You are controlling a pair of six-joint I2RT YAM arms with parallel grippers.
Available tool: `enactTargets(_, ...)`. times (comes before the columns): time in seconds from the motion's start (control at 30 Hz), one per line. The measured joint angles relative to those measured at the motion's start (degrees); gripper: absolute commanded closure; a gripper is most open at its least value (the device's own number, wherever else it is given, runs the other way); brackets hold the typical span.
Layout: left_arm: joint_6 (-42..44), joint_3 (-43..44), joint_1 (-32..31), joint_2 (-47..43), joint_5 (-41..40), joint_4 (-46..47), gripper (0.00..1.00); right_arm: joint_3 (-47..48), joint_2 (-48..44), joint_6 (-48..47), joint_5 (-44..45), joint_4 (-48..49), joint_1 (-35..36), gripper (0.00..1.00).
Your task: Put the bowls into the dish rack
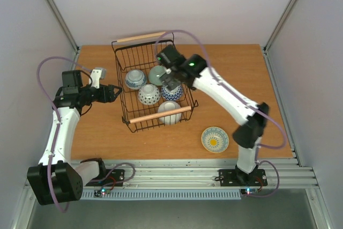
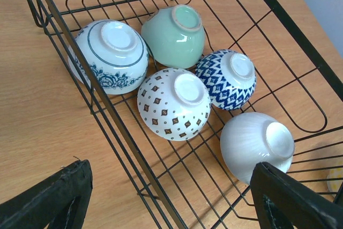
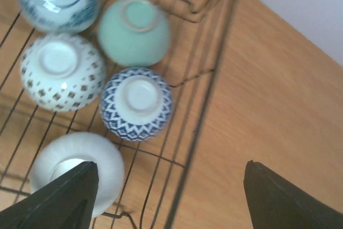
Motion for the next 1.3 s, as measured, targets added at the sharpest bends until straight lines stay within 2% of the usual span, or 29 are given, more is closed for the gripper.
enactTargets(0.17,0.0,0.0,0.0,0.0,0.0,0.0,0.18,-18.5,-16.8,10.7,5.3,7.3,-3.2,0.26)
enactTargets(0.4,0.0,0.0,0.0,0.0,0.0,0.0,0.19,-41.9,-28.7,26.6,9.0,9.8,-3.7,0.33)
enactTargets(0.6,0.0,0.0,0.0,0.0,0.1,0.0,0.19,-58.6,-39.8,40.1,6.9,10.1,-6.0,0.42)
enactTargets(0.8,0.0,0.0,0.0,0.9,0.3,0.0,0.18,-72.8,-43.0,51.5,1.8,11.3,-8.7,0.46)
enactTargets(1.17,0.0,0.0,0.0,1.0,0.5,0.0,0.18,-82.1,-45.2,61.3,-1.8,13.9,-8.7,0.47)
enactTargets(1.23,0.0,0.0,0.0,1.0,0.5,0.0,0.18,-83.0,-45.2,62.1,-2.2,14.1,-8.7,0.53)
enactTargets(1.3,0.0,0.0,0.0,1.2,0.5,0.0,0.18,-83.6,-45.2,62.8,-2.6,14.2,-8.7,0.65)
